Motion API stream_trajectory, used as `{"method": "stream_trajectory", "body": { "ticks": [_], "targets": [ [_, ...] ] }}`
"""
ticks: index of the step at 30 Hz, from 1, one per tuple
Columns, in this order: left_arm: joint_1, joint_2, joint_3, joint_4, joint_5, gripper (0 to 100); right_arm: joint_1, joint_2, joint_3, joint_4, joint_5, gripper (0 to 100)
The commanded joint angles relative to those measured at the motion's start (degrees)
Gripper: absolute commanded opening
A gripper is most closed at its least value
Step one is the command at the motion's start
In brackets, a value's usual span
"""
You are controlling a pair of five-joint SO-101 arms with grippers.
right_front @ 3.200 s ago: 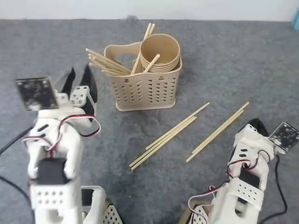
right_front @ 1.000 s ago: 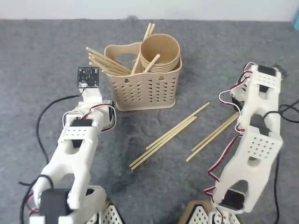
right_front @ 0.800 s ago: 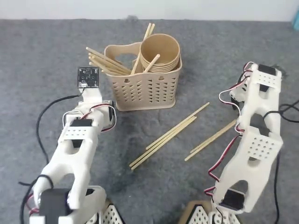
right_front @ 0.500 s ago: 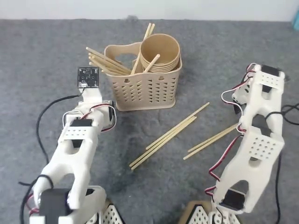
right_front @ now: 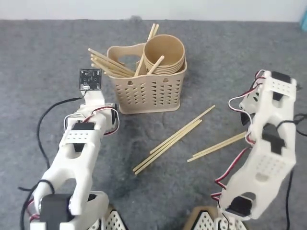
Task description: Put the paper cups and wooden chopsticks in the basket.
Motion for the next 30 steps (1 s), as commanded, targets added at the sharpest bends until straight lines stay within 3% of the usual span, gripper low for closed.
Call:
{"method": "stream_trajectory", "body": {
  "ticks": [1, 7, 13, 17, 26, 30],
  "targets": [
    [0.09, -0.09, -2.51, -1.32, -0.62, 11, -0.92, -12.0, 6.51, -3.12, 0.26, 10.2],
    [0.09, -0.09, -2.59, -1.32, -0.62, 11, -9.98, -24.57, 23.21, -10.24, -1.23, 10.2],
    [0.09, -0.09, -2.59, -1.32, -0.62, 11, -18.24, -25.8, 30.68, -16.4, -5.54, 13.2],
    [0.09, -0.09, -2.59, -1.32, -0.62, 11, -19.21, -23.52, 30.86, -16.75, -7.82, 22.4],
    [0.09, -0.09, -2.59, -1.32, -0.62, 11, -19.3, -23.43, 30.24, -14.64, -7.74, 22.1],
    [0.09, -0.09, -2.68, -1.32, -0.62, 11, -18.77, -22.37, 30.59, -19.65, -7.74, 22.1]
  ]
}}
